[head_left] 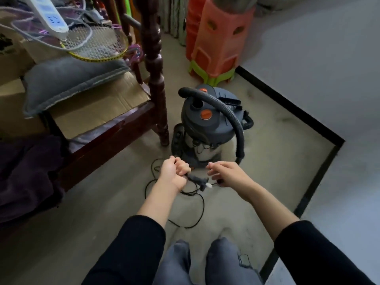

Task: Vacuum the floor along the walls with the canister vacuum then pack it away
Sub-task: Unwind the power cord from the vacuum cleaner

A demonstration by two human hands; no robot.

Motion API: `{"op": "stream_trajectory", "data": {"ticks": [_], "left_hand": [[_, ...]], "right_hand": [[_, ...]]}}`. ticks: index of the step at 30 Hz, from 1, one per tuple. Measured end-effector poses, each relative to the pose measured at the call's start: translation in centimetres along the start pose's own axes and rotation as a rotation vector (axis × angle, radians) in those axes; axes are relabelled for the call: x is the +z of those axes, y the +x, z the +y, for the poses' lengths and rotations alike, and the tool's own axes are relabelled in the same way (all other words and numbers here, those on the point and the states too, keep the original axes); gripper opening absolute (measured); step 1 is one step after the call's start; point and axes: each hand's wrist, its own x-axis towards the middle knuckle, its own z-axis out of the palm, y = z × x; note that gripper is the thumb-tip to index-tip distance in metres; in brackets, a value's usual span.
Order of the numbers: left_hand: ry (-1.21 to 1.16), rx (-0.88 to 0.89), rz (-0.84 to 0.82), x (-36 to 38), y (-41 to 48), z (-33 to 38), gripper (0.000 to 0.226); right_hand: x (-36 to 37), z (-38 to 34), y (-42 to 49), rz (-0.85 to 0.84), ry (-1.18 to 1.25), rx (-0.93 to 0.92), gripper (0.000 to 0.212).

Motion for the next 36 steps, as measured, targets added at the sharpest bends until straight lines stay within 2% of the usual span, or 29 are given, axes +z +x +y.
{"op": "stream_trajectory", "data": {"ticks": [2, 5, 8, 12, 15, 16, 18, 20, 21, 23, 26, 28, 29, 30, 32, 34, 36], "left_hand": [[-0.104, -0.038, 0.008, 1.5, 1.2, -2.9, 0.060], [-0.117, -0.067, 0.060, 3.8, 2.3, -7.3, 0.048], [-0.071, -0.086, 0.112, 5.9, 4.0, -12.0, 0.044], [0.042, -0.139, 0.169, 8.3, 6.8, -18.4, 0.038], [0.152, -0.100, 0.314, 9.3, 9.3, -20.5, 0.034], [0.174, -0.063, 0.379, 9.1, 10.4, -20.8, 0.031], [0.394, 0.018, 0.500, 8.6, 12.7, -21.3, 0.020], [0.617, 0.096, 0.655, 7.2, 15.5, -22.4, 0.036], [0.697, 0.067, 0.727, 7.0, 16.7, -23.4, 0.046], [1.061, -0.041, 0.759, 7.0, 18.8, -26.4, 0.052], [1.640, -0.313, 0.534, 10.3, 19.8, -32.0, 0.017], [2.038, -0.562, 0.316, 12.9, 20.7, -35.3, 0.027], [2.119, -0.683, 0.213, 14.1, 21.5, -36.7, 0.031], [2.132, -0.797, 0.121, 15.3, 22.3, -37.9, 0.033], [1.976, -0.965, -0.005, 17.5, 23.6, -40.2, 0.032], [1.833, -0.992, -0.116, 19.3, 25.1, -42.0, 0.031], [1.977, -0.918, -0.270, 21.1, 26.9, -43.6, 0.027]], "right_hand": [[-1.2, 1.7, -0.6, 0.044, 0.098, 0.119, 0.042], [-4.1, 4.3, -1.9, 0.008, 0.404, 0.230, 0.049], [-7.4, 6.9, -2.8, 0.067, 0.578, 0.169, 0.040], [-12.6, 10.5, -2.2, 0.347, 0.544, 0.118, 0.011], [-18.5, 13.9, -1.2, 0.457, 0.702, 0.133, 0.010], [-21.0, 15.3, -0.9, 0.524, 0.792, 0.151, 0.017], [-26.7, 18.7, -0.3, 0.687, 0.978, 0.188, 0.035], [-31.7, 22.1, 0.1, 0.852, 1.131, 0.203, 0.037], [-33.9, 23.6, 0.3, 0.921, 1.176, 0.225, 0.036], [-37.8, 26.2, 1.0, 1.025, 1.209, 0.288, 0.033], [-42.8, 28.6, 2.2, 1.109, 1.122, 0.322, 0.015], [-46.3, 29.7, 3.0, 1.151, 1.022, 0.311, 0.011], [-48.0, 30.1, 3.3, 1.166, 0.974, 0.287, 0.011], [-49.7, 30.4, 3.8, 1.173, 0.914, 0.263, 0.012], [-52.7, 30.7, 4.7, 1.189, 0.764, 0.236, 0.016], [-55.4, 30.9, 6.0, 1.217, 0.671, 0.219, 0.016], [-57.7, 31.4, 7.4, 1.227, 0.643, 0.229, 0.017]]}}
